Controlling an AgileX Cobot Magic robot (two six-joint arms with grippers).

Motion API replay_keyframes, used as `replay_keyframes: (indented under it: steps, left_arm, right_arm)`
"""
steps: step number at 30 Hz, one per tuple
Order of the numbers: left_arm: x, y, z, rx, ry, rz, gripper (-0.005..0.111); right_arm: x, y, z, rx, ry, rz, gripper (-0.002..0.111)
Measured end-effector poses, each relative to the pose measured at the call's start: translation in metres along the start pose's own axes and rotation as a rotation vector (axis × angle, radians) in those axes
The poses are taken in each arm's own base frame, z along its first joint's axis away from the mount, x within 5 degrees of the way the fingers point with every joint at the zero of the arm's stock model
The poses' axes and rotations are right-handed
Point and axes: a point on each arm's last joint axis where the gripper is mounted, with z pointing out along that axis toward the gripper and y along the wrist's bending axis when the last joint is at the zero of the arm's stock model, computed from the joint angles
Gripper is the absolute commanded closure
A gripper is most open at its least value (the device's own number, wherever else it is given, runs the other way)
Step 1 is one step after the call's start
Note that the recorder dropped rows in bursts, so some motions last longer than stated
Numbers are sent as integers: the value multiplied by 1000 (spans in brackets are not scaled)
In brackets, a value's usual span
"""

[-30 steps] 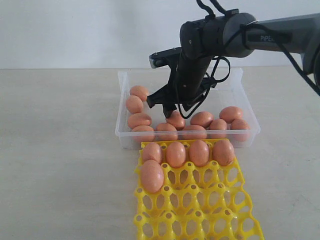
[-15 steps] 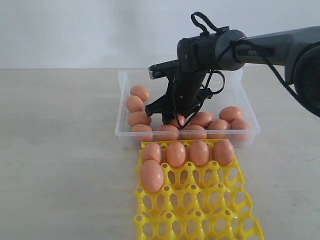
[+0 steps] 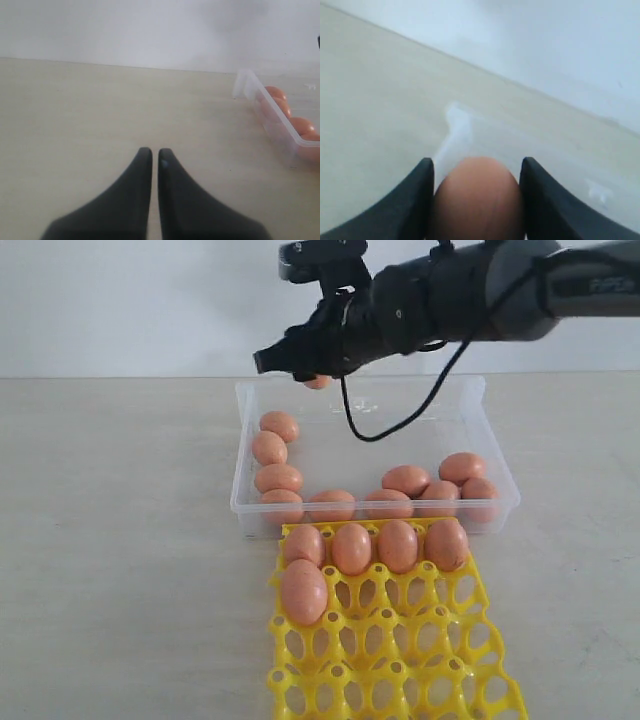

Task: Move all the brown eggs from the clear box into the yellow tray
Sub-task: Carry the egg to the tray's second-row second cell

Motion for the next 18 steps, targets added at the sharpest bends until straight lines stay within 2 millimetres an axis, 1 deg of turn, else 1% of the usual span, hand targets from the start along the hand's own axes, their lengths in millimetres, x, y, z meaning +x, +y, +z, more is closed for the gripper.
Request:
replay_keyframes:
  steps: [1,2,3,4,5,6,8,9,11,12,13,14,15,16,17,18]
  left_arm:
    - [0,0,0,0,0,0,103]
    - [0,0,0,0,0,0,103]
    - [0,0,0,0,0,0,103]
    - [0,0,0,0,0,0,103]
    - [0,0,0,0,0,0,103]
    - [0,0,0,0,0,0,103]
    - [0,0,0,0,0,0,103]
    - [0,0,0,0,0,0,103]
    - [0,0,0,0,0,0,103]
    - [0,0,0,0,0,0,103]
    - [0,0,0,0,0,0,103]
    - [0,0,0,0,0,0,103]
    - [0,0,0,0,0,0,103]
    - [0,0,0,0,0,0,103]
    - [0,0,0,0,0,0,103]
    - [0,0,0,0,0,0,103]
  right_arm:
    - [1,9,-9,-22,-68,-32,109]
    - [10,20,-17,-51,-134,-70,109]
    - [31,36,-30,-84,-229,-115,109]
    - [47,40,-36,-75,-248,-125,109]
    - [77,37,-45,29,-271,-116,109]
    - [87,31,-48,102,-283,-123,109]
    - [101,8,-60,322,-345,-67,109]
    - [104,-4,-66,417,-384,-41,109]
    - [98,-25,-79,582,-480,32,109]
    - [88,-33,-90,620,-560,80,109]
    - [80,-32,-96,605,-612,98,109]
    - [63,-21,-109,520,-705,104,109]
    - [56,-12,-113,464,-725,100,109]
    - [47,9,-124,345,-746,75,109]
    - [47,27,-131,259,-737,46,109]
    - [56,50,-139,160,-705,18,109]
